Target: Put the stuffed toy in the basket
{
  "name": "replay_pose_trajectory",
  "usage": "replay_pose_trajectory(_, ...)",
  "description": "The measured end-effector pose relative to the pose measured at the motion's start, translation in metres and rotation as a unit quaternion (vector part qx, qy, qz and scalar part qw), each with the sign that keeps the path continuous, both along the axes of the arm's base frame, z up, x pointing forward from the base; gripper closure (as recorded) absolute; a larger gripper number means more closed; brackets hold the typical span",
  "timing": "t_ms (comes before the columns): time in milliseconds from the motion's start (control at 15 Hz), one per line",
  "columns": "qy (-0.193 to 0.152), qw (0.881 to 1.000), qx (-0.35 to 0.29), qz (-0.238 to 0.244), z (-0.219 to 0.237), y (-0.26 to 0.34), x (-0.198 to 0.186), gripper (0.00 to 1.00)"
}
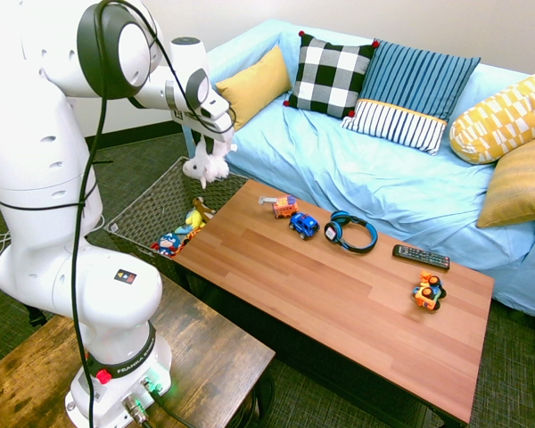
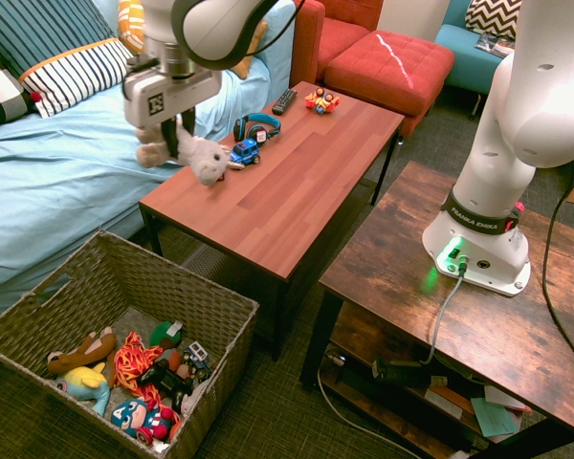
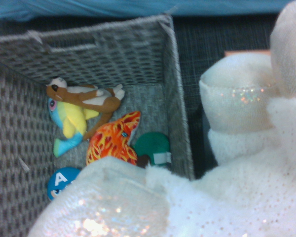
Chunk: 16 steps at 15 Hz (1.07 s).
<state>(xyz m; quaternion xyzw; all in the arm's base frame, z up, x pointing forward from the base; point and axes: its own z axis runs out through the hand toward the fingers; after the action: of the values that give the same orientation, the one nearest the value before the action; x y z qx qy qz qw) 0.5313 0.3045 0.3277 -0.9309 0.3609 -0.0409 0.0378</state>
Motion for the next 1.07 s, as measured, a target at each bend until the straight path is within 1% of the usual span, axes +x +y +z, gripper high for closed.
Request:
replay_pose_trajectory(200, 0.019, 1.000, 0.001, 0.010, -0.026, 0.073, 0.013, 1.00)
replay_pose_trajectory(333, 0.037, 0.999, 0.006, 0.013, -0.053, 0.106, 0.023, 1.00)
replay_pose_trajectory(667, 0.090, 0.996, 0.003, 0.005, -0.132, 0.148, 0.046, 1.00)
replay_pose_trajectory(733, 0.099, 0.995, 0.001, 0.003, -0.146, 0.151, 0.048, 0.00)
replay_pose_trajectory(933, 0.121, 0.993, -0.004, 0.000, -0.164, 0.158, 0.049, 0.00)
replay_pose_trajectory(1067, 0.128, 0.992, -0.006, 0.000, -0.170, 0.160, 0.048, 0.00)
